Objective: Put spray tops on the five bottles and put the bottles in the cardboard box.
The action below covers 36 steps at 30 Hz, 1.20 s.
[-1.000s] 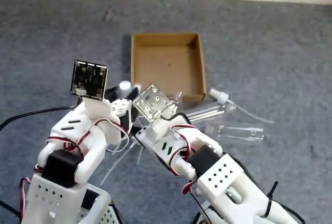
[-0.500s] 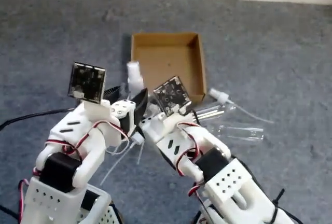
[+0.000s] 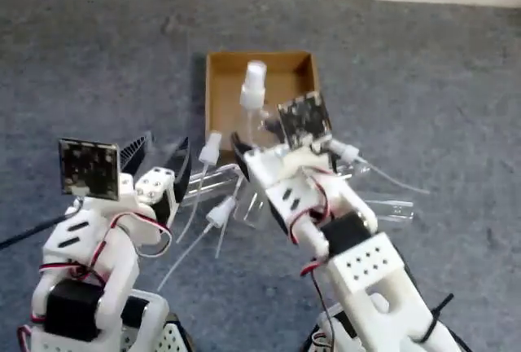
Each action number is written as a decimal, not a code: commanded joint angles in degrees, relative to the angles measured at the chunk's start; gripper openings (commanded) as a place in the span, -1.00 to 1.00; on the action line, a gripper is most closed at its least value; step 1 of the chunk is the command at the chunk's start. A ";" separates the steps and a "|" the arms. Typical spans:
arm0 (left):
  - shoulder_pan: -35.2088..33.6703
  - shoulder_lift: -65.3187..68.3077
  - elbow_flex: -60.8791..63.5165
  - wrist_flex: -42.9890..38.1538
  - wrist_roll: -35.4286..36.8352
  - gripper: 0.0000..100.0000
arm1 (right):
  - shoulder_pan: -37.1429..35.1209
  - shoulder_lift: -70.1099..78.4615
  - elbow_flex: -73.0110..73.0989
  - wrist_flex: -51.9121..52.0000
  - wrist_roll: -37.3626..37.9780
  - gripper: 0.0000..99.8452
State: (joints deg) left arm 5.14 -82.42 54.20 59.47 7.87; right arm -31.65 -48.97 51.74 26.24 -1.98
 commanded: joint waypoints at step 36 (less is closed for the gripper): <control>-0.22 8.75 13.32 -23.03 -2.90 -0.43 | -6.81 19.65 -38.73 23.96 -4.13 -0.99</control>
State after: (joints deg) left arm 7.78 -74.33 65.63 42.68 5.23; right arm -39.82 -24.44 17.27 47.34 -5.58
